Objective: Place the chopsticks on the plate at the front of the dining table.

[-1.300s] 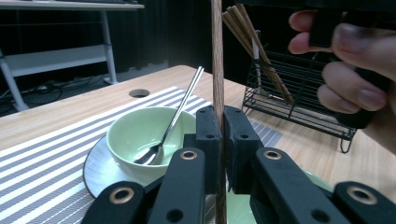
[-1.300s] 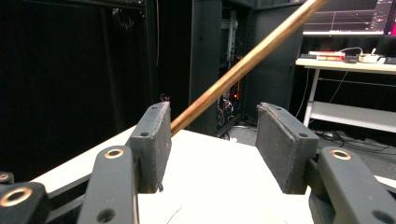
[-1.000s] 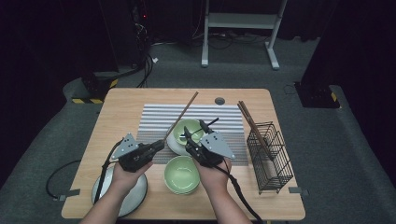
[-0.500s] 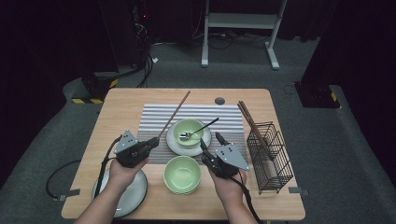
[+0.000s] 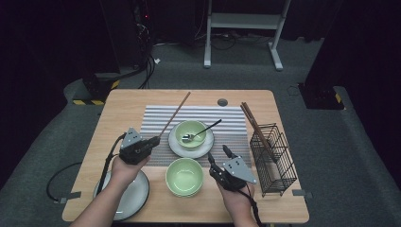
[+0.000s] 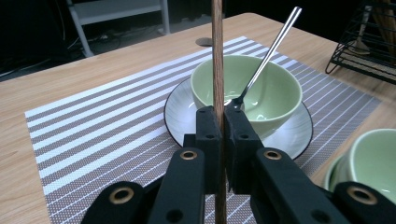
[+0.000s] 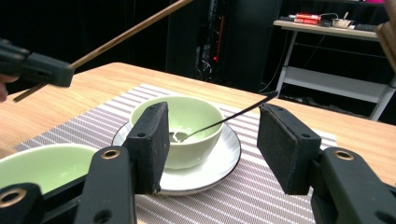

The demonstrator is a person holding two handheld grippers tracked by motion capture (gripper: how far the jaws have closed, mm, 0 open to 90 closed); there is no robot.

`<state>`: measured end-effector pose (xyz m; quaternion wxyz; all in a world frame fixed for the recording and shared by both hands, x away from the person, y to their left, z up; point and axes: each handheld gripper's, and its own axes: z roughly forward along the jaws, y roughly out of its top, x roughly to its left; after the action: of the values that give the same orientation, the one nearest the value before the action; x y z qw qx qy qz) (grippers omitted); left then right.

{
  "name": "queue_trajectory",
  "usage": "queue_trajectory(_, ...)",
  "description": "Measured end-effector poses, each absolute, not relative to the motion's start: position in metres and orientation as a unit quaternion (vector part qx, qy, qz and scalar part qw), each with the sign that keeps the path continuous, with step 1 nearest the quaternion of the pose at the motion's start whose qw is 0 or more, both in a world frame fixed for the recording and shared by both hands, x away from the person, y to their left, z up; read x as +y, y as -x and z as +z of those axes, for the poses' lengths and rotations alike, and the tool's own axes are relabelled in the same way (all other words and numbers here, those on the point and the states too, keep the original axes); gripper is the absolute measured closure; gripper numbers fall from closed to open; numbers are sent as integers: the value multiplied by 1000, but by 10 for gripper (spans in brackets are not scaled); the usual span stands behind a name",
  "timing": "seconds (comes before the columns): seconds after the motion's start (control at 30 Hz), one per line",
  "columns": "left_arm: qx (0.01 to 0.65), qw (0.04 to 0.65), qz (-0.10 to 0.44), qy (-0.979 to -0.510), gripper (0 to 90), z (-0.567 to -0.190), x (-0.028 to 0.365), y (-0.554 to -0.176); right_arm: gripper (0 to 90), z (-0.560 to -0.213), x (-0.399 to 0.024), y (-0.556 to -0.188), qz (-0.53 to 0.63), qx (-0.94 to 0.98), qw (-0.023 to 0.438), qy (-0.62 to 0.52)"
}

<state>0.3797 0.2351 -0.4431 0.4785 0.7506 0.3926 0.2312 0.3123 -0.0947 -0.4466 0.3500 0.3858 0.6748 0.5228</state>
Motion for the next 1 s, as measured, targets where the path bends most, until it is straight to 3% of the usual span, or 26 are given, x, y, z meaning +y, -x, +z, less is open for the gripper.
queue_trajectory(0.27,406,457,224,-759,852,-453,236,-391,437,-467,-97,-305,519,681,350,-380)
queue_trajectory(1.0,446,389,190,-783,851,-478,230,-413,433,-470,-101,-303,520,677,352,-384)
